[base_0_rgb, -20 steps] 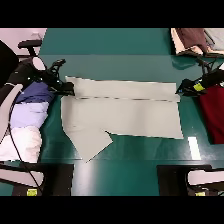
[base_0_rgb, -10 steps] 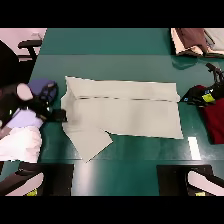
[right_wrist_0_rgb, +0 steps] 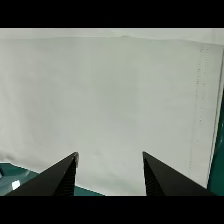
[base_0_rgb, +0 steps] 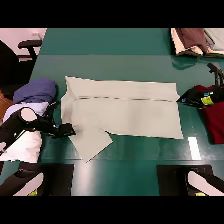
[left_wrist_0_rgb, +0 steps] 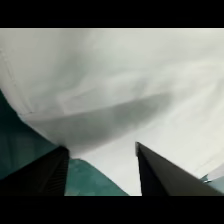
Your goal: Fold the shirts.
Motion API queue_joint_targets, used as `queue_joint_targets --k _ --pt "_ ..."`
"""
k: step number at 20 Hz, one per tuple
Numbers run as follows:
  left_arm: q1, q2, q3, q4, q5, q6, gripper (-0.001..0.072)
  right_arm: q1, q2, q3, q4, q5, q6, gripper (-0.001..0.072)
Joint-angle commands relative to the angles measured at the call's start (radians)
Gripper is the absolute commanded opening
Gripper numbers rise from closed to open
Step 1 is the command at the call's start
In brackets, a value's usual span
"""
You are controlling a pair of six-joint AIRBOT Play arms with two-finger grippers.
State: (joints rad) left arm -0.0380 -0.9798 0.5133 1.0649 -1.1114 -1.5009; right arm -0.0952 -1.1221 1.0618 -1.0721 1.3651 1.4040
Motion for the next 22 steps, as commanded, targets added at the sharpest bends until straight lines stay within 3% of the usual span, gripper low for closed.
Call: queue_joint_targets --k 1,2,3,9,11,14,17,20,22 --pt "-0.001 0.003 -0.020 -0.042 0.017 0.016 0.0347 0.013 0.003 -0.003 0.007 0.003 0.000 0.0469" --pt "-0.001 0.003 -0.019 -0.045 0.018 0.017 0.0112 0.011 0.003 -0.003 0.004 0.012 0.000 0.0469" --pt "-0.001 0.003 -0.017 -0.047 0.015 0.018 0.0028 0.000 0.003 -0.003 -0.006 0.031 0.000 0.0469" --pt "-0.001 0.063 0.027 -0.048 -0.048 0.061 0.0028 -0.209 0.003 -0.135 -0.157 0.182 0.001 0.0472" --pt "-0.001 0.091 0.028 -0.048 -0.052 0.061 0.0029 -0.312 -0.002 -0.266 -0.150 0.150 0.000 0.0525" --pt "-0.001 0.098 0.029 -0.049 -0.049 0.061 0.0029 -0.407 -0.044 -0.435 -0.130 0.093 -0.008 0.0522" --pt "-0.001 0.098 0.029 -0.049 -0.038 0.061 0.0029 -0.405 -0.092 -0.508 0.012 0.002 -0.063 0.0501" --pt "-0.001 0.098 0.029 -0.048 -0.044 0.061 0.0029 -0.351 -0.105 -0.497 0.055 -0.061 -0.064 0.0421" --pt "-0.001 0.098 0.045 -0.041 -0.084 0.061 0.0028 -0.301 -0.105 -0.462 0.047 -0.067 -0.064 0.0200"
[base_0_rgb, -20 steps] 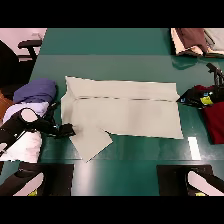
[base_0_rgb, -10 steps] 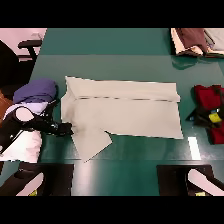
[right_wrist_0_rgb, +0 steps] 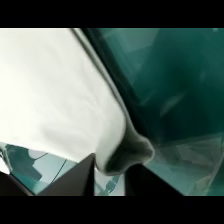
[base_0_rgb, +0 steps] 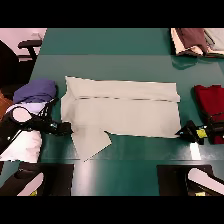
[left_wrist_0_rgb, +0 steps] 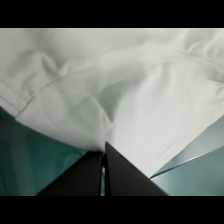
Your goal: Fold the shirts.
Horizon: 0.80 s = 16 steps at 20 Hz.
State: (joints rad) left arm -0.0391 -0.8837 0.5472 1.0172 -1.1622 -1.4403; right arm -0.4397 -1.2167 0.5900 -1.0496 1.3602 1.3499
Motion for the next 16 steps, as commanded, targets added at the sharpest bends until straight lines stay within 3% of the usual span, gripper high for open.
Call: queue_joint_targets --k 1,2,6,10,13,16 --pt "0.000 0.003 0.026 0.019 -0.055 -0.001 0.0027 0.063 -0.010 0.029 0.024 -0.056 -0.010 0.0097" --pt "0.000 0.012 0.043 0.041 -0.089 -0.005 0.0026 0.080 -0.006 0.049 0.018 -0.040 -0.010 0.0019" --pt "0.000 0.173 0.045 0.138 -0.230 -0.065 0.0026 0.153 0.129 0.092 -0.156 0.090 -0.004 0.0018" --pt "0.000 0.287 0.070 0.115 -0.417 -0.106 0.0026 0.158 0.356 0.102 -0.271 0.209 0.039 0.0017" --pt "0.000 0.266 0.156 0.117 -0.343 -0.094 0.0026 0.161 0.401 0.169 -0.277 0.211 0.064 0.0016" --pt "0.000 0.138 0.248 0.136 -0.179 -0.023 0.0026 0.242 0.276 0.294 -0.278 0.165 0.067 0.0017"
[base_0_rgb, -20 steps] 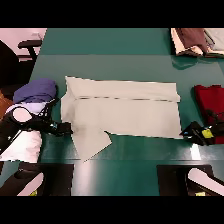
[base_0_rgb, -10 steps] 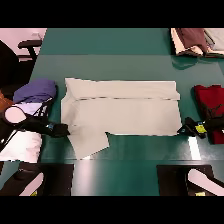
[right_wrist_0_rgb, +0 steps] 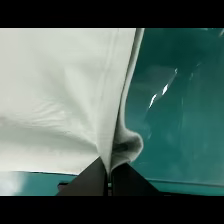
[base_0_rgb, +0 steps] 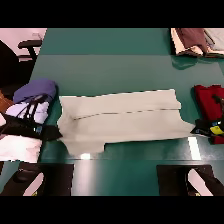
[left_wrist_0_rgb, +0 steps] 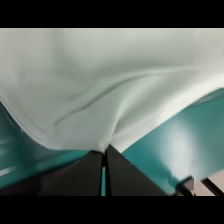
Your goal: Fold the shirts.
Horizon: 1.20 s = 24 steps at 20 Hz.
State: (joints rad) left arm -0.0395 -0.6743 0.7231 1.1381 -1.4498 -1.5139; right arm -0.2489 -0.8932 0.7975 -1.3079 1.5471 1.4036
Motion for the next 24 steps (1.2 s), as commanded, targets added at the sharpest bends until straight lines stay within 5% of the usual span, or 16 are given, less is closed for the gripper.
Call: queue_joint_targets --k 1,10,11,13,18,20,24 --pt "0.001 -0.139 0.104 0.015 0.153 0.083 0.0027 0.092 -0.108 0.133 -0.019 -0.058 0.031 0.0017" --pt "0.001 -0.657 0.386 0.107 0.473 0.134 0.0032 0.214 -0.648 0.608 0.149 -0.195 0.055 0.0019" --pt "0.001 -0.661 0.386 0.104 0.492 0.134 0.0097 0.214 -0.681 0.640 0.174 -0.193 0.054 0.0056" --pt "0.001 -0.661 0.399 0.100 0.499 0.112 0.0560 0.190 -0.729 0.695 0.237 -0.175 0.045 0.0399" --pt "0.001 -0.652 0.473 0.058 0.369 0.107 0.0504 0.053 -0.715 0.644 0.288 -0.106 -0.020 0.0527" --pt "0.001 -0.652 0.473 -0.001 0.364 0.111 0.0024 -0.019 -0.713 0.566 0.299 -0.106 -0.042 0.0534" --pt "-0.061 -0.658 0.472 -0.075 0.410 0.116 0.0039 -0.099 -0.776 0.447 0.380 -0.119 -0.107 0.0534"
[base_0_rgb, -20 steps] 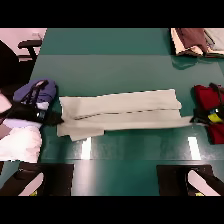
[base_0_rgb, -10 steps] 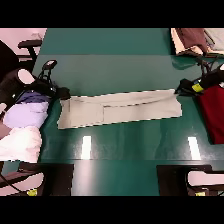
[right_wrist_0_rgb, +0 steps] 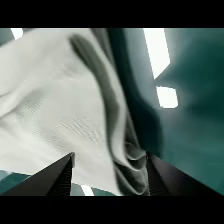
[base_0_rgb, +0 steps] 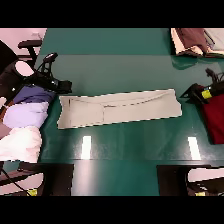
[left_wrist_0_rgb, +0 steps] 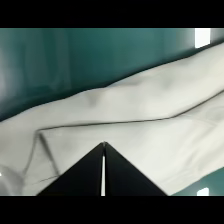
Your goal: Fold the shirts.
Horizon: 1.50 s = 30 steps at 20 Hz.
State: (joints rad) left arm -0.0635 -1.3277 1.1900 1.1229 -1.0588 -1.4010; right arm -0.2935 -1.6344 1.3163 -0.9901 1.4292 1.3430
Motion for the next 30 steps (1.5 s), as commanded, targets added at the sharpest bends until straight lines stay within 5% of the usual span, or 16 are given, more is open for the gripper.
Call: queue_joint_targets --k 1,5,6,8,9,20,30 --pt "-0.069 -0.011 0.003 -0.060 0.036 0.002 0.0038 -0.052 -0.058 -0.084 0.092 -0.004 -0.062 0.0534" --pt "-0.208 -0.072 0.004 -0.066 0.127 -0.051 0.0030 0.027 -0.145 -0.059 0.160 -0.015 -0.081 0.0523" --pt "-0.238 -0.093 0.004 -0.076 0.155 -0.061 0.0030 0.050 -0.161 -0.035 0.157 -0.010 -0.085 0.0429" --pt "-0.293 -0.139 0.009 -0.135 0.209 -0.061 0.0030 0.085 -0.174 0.019 0.159 0.018 -0.111 0.0081" --pt "-0.317 -0.169 0.023 -0.161 0.224 -0.061 0.0029 0.096 -0.167 0.055 0.159 0.034 -0.116 0.0018" --pt "-0.497 -0.527 0.373 -0.196 0.201 -0.078 0.0029 0.341 0.135 0.411 0.291 0.097 -0.061 0.0017" --pt "-0.464 -0.540 0.422 -0.171 0.071 -0.095 0.0028 0.623 0.142 0.526 0.291 0.048 -0.027 0.0017"
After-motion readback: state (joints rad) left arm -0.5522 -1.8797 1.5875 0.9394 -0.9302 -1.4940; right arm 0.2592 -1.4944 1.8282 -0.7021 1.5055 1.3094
